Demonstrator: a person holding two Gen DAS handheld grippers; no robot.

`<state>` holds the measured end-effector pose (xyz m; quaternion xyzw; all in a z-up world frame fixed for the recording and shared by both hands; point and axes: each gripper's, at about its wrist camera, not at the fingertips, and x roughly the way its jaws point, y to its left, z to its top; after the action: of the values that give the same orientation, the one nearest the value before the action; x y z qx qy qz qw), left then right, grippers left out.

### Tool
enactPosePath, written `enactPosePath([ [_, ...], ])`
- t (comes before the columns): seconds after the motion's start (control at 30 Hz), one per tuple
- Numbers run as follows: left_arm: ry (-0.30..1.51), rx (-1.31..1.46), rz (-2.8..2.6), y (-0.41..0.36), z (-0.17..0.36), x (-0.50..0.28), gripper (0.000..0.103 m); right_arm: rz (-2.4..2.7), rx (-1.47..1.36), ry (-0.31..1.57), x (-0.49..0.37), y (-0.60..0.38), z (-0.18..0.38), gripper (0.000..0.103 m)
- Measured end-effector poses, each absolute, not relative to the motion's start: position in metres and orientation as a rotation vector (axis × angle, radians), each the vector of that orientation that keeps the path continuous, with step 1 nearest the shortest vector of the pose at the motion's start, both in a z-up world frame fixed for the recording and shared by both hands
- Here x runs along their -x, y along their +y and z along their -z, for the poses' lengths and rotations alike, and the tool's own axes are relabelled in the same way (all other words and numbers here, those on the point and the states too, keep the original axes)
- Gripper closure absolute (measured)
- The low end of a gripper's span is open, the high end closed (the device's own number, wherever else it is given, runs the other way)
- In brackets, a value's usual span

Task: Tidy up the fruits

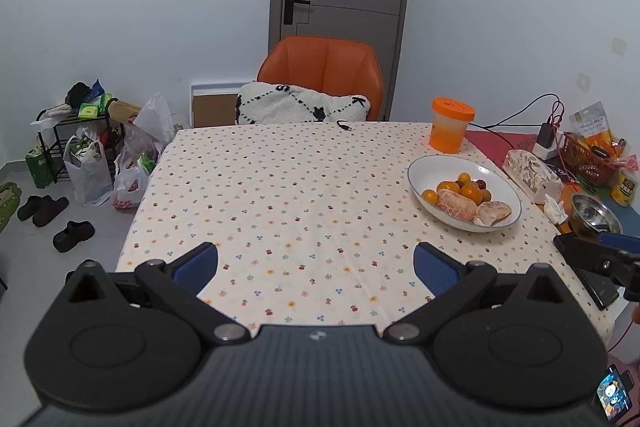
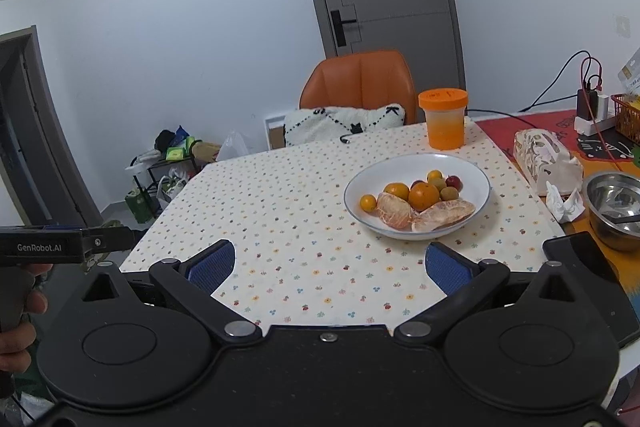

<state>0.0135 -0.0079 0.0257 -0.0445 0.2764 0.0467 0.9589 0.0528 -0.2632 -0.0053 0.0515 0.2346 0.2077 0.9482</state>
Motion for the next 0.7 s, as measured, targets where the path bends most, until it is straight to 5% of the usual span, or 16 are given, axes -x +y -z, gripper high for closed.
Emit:
enactPosePath([
  [0.7, 0.566, 0.097, -0.085, -0.0089, -0.0257, -0.0141, 0.000, -0.414, -0.093, 0.491, -0.0581, -0.2640, 0.0083, 0.000],
])
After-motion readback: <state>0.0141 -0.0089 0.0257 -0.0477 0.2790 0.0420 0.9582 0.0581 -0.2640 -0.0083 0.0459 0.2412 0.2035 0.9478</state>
